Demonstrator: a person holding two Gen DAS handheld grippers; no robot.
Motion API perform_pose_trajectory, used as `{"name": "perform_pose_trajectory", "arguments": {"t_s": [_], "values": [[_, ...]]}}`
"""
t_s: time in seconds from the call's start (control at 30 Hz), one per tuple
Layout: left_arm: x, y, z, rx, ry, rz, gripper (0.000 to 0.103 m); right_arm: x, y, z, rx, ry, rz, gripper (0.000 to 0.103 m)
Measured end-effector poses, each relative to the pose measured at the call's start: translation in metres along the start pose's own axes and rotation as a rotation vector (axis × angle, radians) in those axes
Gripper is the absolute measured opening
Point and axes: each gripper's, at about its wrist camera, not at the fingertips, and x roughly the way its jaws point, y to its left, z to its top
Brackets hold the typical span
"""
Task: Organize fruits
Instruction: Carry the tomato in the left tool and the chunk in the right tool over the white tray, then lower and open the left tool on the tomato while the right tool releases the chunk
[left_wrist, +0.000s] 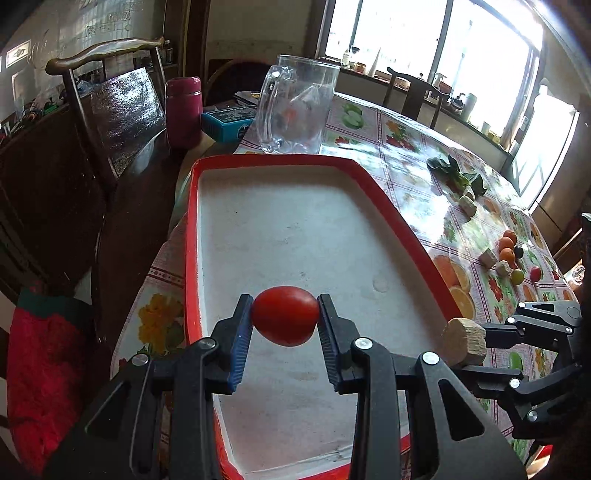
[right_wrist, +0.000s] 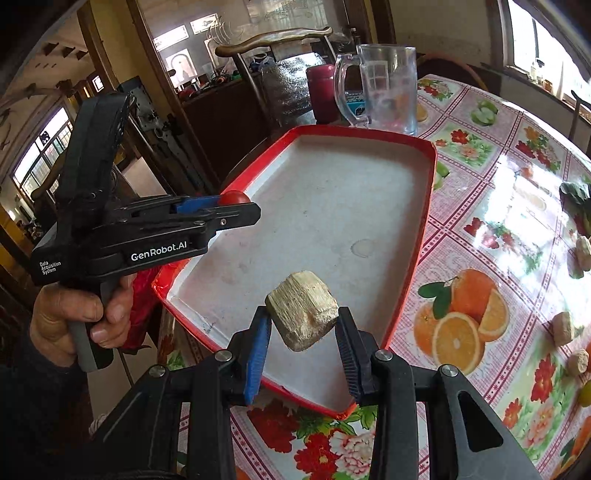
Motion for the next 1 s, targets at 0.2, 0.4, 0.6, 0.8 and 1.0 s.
{"name": "perform_pose_trajectory", "arguments": {"t_s": [0.2,0.4,0.6,0.8,1.0], "values": [[0.011,0.005,-0.002,-0.004,0.026,-0.004,0.032,0.014,-0.001,0.001,-0.008,0.039,0.0,0.036],[0.018,0.007,-0.006,0.002,0.045,-0.005,0.032,0.022,0.001,-0.002,-0.027,0.069,-0.009,0.036],[0.024,0.0,-0.011,0.048,0.068,0.027,0.032,0.028,0.004,-0.002,-0.048,0.081,-0.022,0.037],[0.024,-0.002,-0.009,0.049,0.081,0.028,0.041,0.018,0.004,-0.004,-0.045,0.043,-0.04,0.05],[0.014,-0.004,-0.006,0.035,0.068,0.055,0.058,-0.016,-0.002,-0.009,-0.011,-0.042,-0.03,0.054]]}}
